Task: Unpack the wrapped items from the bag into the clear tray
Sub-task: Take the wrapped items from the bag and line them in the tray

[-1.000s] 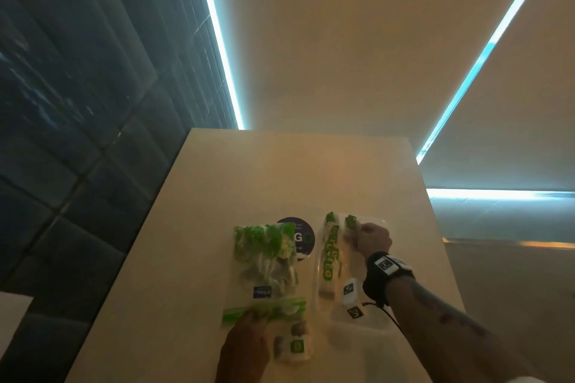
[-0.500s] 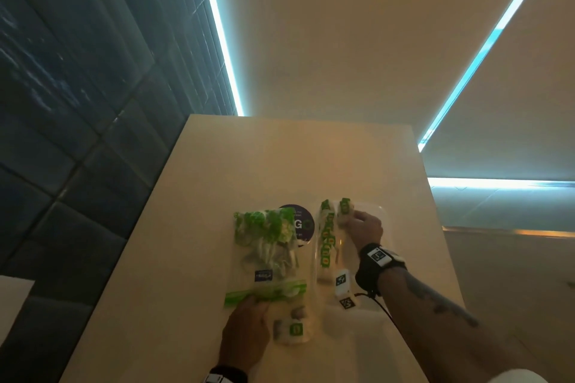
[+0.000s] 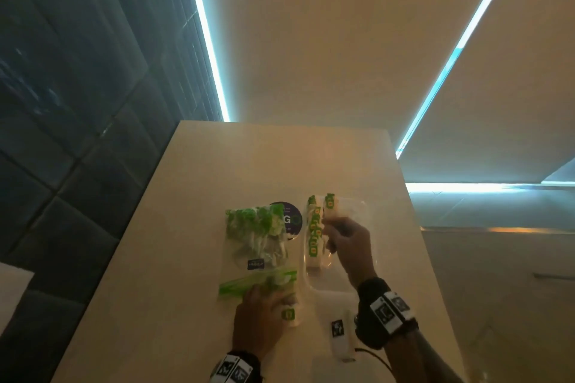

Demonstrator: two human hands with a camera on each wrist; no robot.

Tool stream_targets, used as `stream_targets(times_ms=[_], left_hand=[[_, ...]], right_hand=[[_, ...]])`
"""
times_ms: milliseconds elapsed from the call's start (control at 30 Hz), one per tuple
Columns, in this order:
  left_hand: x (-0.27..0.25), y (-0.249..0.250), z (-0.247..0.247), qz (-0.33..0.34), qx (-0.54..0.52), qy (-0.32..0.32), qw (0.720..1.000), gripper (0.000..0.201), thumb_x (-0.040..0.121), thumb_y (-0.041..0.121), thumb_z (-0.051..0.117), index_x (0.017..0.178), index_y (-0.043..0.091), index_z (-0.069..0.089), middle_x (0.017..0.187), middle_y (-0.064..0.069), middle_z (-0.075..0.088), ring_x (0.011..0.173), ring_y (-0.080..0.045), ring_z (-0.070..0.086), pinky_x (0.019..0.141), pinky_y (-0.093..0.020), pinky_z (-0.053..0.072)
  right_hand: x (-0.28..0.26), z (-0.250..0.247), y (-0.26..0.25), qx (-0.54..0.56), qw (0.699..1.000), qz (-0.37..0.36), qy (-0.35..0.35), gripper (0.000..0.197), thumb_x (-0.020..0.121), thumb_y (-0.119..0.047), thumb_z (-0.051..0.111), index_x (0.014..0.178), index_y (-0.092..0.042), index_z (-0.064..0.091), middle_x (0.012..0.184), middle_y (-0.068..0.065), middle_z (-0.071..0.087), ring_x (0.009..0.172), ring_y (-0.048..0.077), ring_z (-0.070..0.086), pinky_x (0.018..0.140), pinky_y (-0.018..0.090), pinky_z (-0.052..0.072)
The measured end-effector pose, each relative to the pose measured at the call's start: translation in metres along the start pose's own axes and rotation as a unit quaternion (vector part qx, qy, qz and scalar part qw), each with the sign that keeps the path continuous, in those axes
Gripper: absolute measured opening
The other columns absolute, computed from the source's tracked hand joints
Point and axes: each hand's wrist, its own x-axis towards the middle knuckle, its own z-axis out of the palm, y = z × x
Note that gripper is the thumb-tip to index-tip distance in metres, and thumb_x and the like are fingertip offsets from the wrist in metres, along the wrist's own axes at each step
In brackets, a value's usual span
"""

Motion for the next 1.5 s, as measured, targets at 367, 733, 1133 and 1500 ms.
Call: stream_targets(times_ms=[367,733,1133,1500], left_hand=[[0.007,-0.007,-0.012,-0.098,-0.166,-0.004,0.981,0.019,0.078,0.043,0.067,0.070,0.027,0.062,0.081,0.004,0.070,0.082,-0.020,0.064,0.071,-0.032,0.050],[0.002,0.000,-0.055,-0.048,-0.484,0.028,0.873,0.006,0.081,0.008,0.075,0.081,0.011,0.070,0.074,-0.008,0.072,0.066,-0.015,0.064,0.055,-0.026,0.050],[0.004,-0.003,-0.068,-0.045,-0.474,0.128,0.870,0.004,0.079,0.019,0.078,0.078,0.016,0.075,0.074,-0.001,0.075,0.070,-0.016,0.069,0.066,-0.035,0.055],[-0.002,0.009,-0.080,0.061,-0.454,0.063,0.887,0.028,0.084,0.012,0.073,0.099,0.035,0.068,0.077,0.009,0.069,0.075,0.000,0.064,0.068,-0.015,0.051]], right_hand=[[-0.065,0.018,0.044,-0.179,0.954,0.141,-0.193,0.019,0.085,-0.018,0.068,0.098,-0.005,0.069,0.072,0.003,0.066,0.049,0.008,0.055,0.052,0.026,0.049],[-0.063,0.039,0.011,-0.015,0.979,0.099,-0.180,0.009,0.083,-0.010,0.071,0.088,-0.003,0.074,0.073,0.007,0.070,0.064,0.016,0.059,0.058,0.028,0.048],[-0.059,0.043,-0.008,-0.025,0.977,0.047,-0.206,0.014,0.082,-0.021,0.075,0.094,-0.013,0.073,0.091,0.006,0.073,0.076,0.014,0.064,0.066,0.027,0.052],[-0.059,0.042,-0.020,-0.014,0.969,-0.003,-0.245,0.008,0.085,-0.009,0.070,0.087,-0.001,0.073,0.078,0.012,0.072,0.069,0.021,0.064,0.066,0.033,0.052]])
